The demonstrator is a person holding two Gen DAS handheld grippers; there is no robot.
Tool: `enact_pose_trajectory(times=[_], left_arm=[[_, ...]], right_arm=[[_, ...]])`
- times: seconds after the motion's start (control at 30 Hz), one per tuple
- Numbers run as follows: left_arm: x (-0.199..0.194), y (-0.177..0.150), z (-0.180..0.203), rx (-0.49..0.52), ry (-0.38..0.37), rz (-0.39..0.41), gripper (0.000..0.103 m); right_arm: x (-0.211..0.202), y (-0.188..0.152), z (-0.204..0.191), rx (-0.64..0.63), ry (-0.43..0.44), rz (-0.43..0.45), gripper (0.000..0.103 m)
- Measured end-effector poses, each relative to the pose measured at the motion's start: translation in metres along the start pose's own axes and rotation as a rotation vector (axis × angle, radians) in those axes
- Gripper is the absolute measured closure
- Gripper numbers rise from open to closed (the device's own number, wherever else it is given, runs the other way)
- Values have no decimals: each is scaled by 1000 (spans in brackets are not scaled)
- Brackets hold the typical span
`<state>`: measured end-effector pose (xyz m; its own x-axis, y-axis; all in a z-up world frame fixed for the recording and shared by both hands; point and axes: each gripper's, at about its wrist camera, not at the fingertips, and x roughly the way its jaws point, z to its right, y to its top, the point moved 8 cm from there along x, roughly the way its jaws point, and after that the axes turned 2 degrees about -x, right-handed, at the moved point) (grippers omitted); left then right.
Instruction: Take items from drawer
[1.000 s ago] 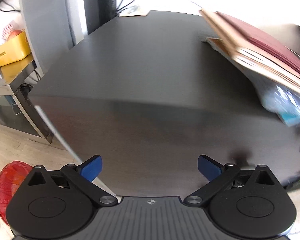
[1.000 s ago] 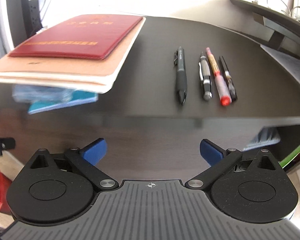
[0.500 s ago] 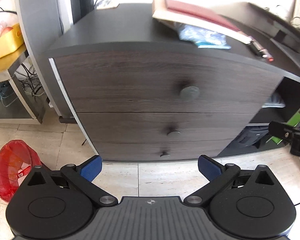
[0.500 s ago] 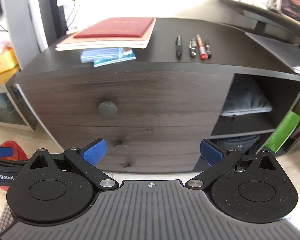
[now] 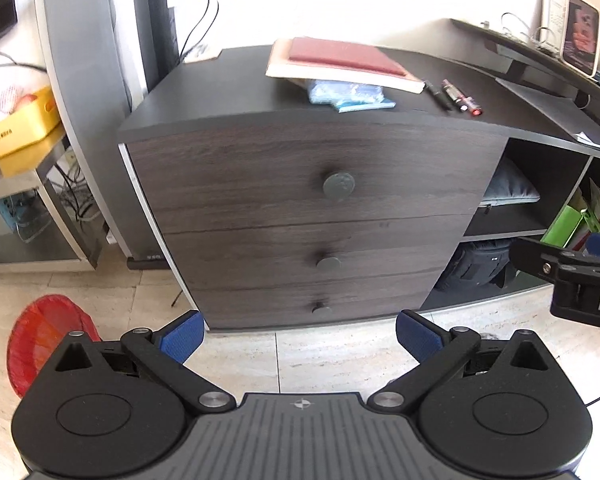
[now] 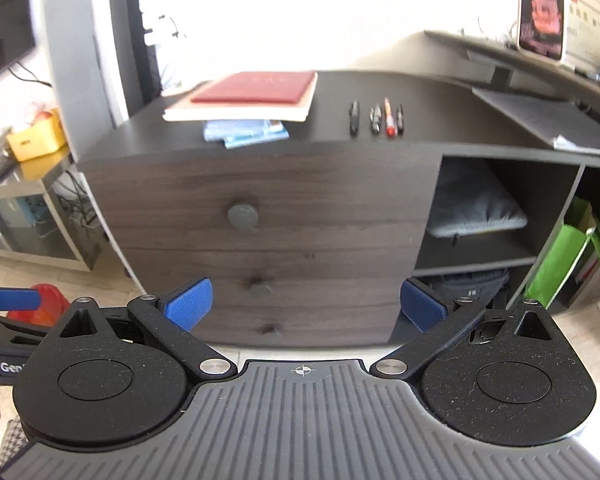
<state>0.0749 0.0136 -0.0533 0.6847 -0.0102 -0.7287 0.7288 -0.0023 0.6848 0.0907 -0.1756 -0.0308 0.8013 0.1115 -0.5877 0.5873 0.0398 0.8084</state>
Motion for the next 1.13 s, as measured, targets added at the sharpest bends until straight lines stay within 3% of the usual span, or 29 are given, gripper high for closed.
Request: enact_pose_trajectory(times=[0.4,1.13], left_arm=[[-20,10,6,-1,52,52,1],[-21,16,2,-38,38,82,1]], right_arm=[[-31,1,9,28,-9,78,0],[-23,-5,4,-22,-26,58,0]])
